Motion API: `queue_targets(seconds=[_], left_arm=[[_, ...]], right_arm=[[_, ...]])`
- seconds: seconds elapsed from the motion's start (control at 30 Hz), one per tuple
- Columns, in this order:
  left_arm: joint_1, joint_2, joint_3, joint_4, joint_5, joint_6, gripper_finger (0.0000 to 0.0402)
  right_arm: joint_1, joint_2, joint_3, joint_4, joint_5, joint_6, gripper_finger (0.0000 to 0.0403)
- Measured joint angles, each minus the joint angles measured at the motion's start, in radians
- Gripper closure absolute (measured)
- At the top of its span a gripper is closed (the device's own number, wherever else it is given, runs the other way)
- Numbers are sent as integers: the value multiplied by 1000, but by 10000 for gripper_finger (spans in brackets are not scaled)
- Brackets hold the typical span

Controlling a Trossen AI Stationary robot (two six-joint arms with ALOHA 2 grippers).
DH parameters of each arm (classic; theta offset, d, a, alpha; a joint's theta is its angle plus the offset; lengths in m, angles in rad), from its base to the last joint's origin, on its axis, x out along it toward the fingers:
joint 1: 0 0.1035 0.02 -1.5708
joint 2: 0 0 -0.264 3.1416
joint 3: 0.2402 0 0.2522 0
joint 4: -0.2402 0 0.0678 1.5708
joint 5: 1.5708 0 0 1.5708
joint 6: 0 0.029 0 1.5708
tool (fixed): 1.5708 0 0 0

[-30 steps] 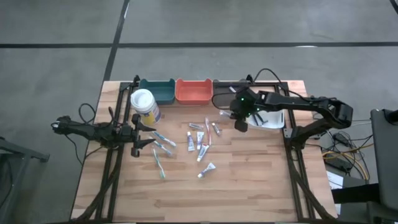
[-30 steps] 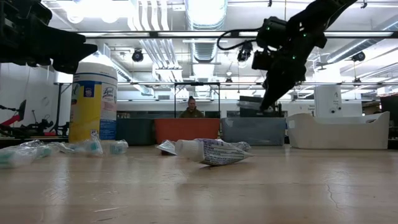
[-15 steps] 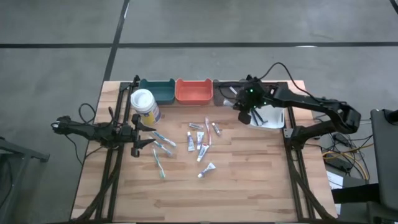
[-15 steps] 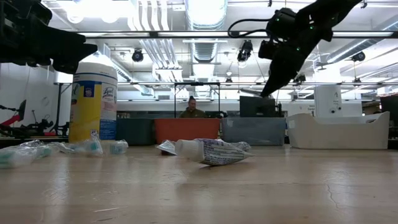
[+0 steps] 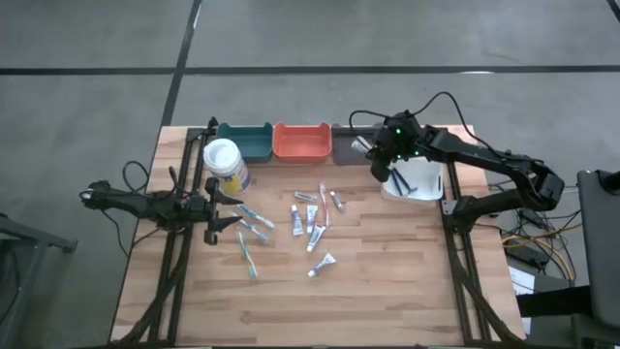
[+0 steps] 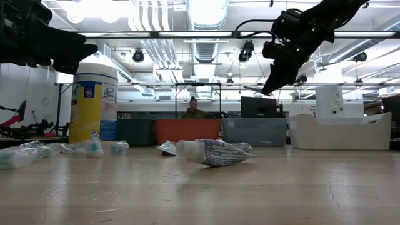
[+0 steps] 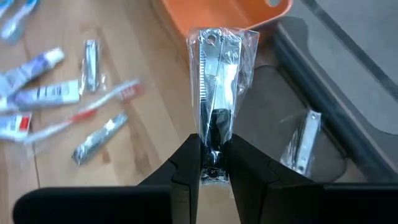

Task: Pick & Place Travel size toiletries
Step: Put the right nail cutter into the black bin

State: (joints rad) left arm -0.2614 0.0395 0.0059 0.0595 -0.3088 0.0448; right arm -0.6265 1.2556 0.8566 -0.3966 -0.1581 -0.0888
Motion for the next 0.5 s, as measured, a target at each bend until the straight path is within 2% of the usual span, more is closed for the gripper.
queue_targets(seconds=[0.5], left_arm=[[0, 0, 0, 0, 0, 0, 193]], right_arm=[[-149, 122, 0, 127, 3, 191, 344]])
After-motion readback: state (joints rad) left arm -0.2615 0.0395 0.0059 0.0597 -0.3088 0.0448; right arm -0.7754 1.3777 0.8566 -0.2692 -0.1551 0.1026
